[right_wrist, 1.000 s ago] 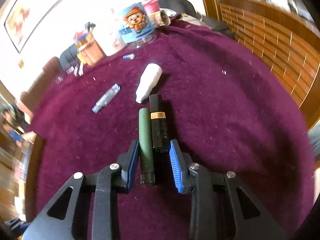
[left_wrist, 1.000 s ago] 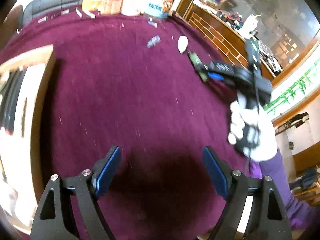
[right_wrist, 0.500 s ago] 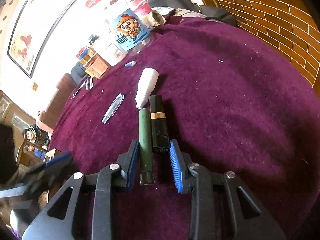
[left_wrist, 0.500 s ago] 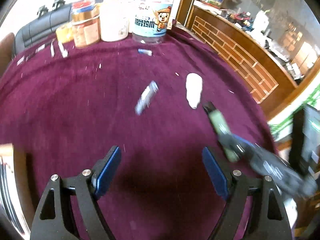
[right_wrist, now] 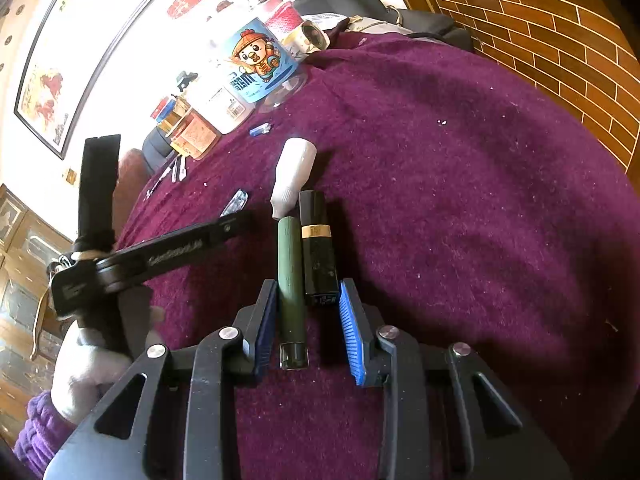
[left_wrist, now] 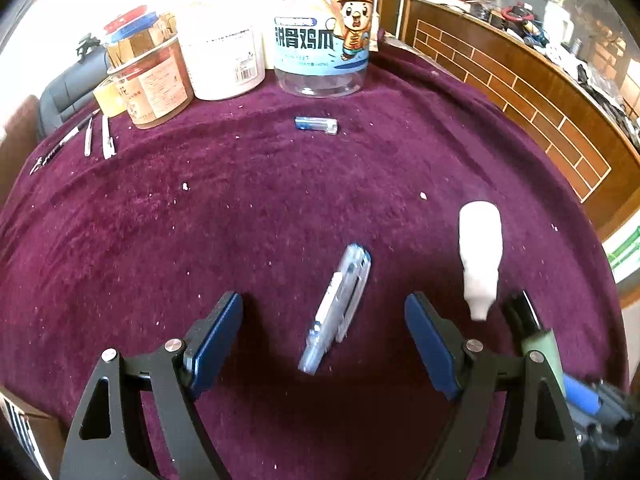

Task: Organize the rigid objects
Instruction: 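Grasp the clear blue pen with left while right holds the green and black tubes, then carry the clear pen over the box with left while right lifts the tubes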

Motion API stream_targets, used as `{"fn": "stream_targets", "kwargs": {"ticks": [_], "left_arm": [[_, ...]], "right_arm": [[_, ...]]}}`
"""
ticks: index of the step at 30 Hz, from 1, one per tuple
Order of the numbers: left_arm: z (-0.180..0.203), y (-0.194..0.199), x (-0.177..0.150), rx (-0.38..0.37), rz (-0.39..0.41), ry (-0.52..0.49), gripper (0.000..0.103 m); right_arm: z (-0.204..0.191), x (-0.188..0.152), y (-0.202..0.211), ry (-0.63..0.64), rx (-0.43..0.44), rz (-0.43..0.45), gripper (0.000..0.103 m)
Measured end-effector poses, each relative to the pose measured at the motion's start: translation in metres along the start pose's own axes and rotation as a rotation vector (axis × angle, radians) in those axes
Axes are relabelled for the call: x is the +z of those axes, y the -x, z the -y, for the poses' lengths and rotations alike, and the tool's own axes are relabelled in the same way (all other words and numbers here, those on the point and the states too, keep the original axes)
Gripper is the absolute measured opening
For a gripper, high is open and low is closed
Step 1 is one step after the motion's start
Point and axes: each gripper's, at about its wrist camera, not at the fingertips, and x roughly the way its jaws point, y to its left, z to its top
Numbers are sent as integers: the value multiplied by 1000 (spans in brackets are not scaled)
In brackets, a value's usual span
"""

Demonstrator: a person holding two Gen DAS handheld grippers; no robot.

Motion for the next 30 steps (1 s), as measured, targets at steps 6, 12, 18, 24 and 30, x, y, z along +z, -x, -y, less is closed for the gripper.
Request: {"fn": "stream_targets", "kwargs": {"ticks": [6, 12, 18, 24, 30], "left_arm": [[2, 1, -4, 11, 32, -16, 73], [23, 12, -6, -23, 37, -122, 12], [29, 15, -8, -8, 41, -140, 12], [35, 39, -23, -6, 79, -161, 12], [32, 86, -50, -67, 121, -152, 12]], "right_arm": [[0, 0, 0, 0, -1, 1, 28], [-2, 1, -1, 5, -5, 2, 28], [-2, 0, -2, 10, -6, 4, 28], [-2, 0, -3, 10, -6, 6, 28], [-5, -1, -3, 32, -20, 12, 28]]}}
